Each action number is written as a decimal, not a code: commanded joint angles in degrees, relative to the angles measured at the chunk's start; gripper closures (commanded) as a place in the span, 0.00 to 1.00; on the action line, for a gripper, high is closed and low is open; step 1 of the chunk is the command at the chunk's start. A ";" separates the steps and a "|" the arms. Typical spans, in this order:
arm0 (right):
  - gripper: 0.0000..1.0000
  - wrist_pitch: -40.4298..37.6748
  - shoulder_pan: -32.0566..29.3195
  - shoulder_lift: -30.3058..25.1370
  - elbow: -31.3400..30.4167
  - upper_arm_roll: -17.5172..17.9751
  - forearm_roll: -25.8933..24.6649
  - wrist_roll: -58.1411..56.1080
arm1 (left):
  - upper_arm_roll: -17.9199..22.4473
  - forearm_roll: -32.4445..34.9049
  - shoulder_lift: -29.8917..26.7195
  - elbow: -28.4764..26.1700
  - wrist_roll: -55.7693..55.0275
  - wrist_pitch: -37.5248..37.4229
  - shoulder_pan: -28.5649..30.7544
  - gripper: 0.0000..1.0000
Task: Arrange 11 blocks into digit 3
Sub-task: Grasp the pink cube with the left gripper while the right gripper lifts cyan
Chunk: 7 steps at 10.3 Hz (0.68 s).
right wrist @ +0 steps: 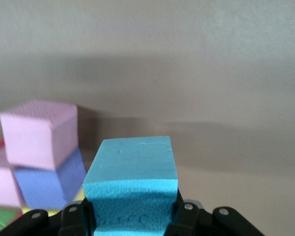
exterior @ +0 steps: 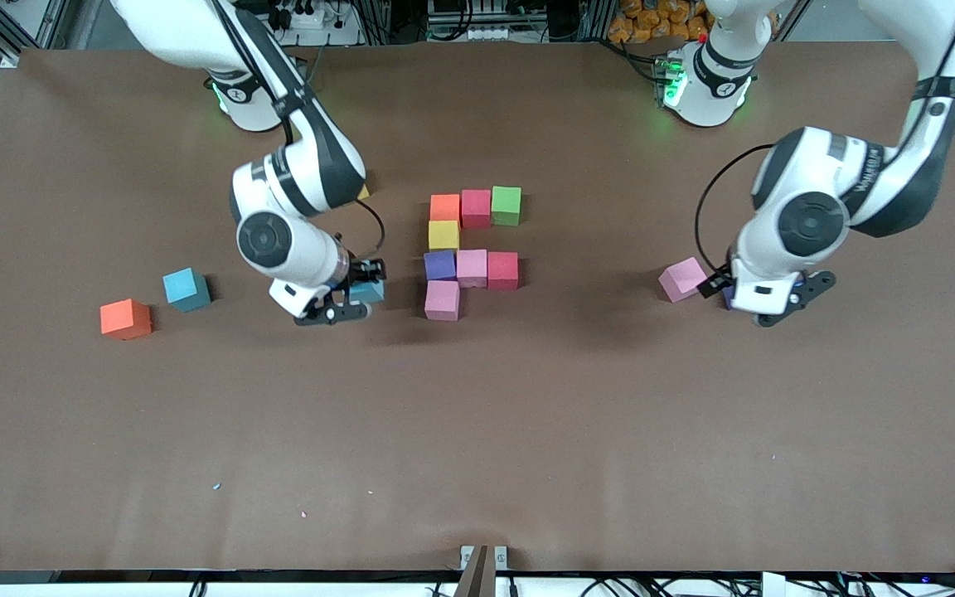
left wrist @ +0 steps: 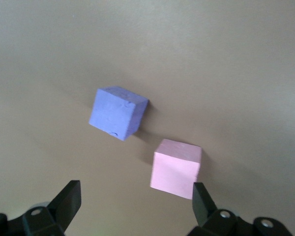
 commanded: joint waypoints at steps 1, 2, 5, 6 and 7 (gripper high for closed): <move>1.00 -3.55 0.13 8.45 12.55 0.08 1.08 5.45 | -0.99 -2.21 -0.23 -3.35 1.25 4.04 1.33 0.00; 1.00 -5.73 0.39 11.09 16.77 0.08 1.08 5.82 | -0.99 -2.21 0.73 -5.10 1.34 6.94 2.03 0.00; 1.00 -7.95 2.59 20.40 30.49 -1.05 0.20 12.12 | -0.99 -2.21 3.19 -9.51 1.60 14.15 2.38 0.00; 1.00 -9.17 2.77 22.78 33.83 -0.97 0.37 14.58 | -0.99 -2.12 3.90 -9.43 1.78 14.69 2.30 0.00; 1.00 -11.70 2.86 24.89 38.04 -0.97 0.37 15.57 | -1.07 -1.95 5.47 -9.34 2.04 15.40 2.12 0.00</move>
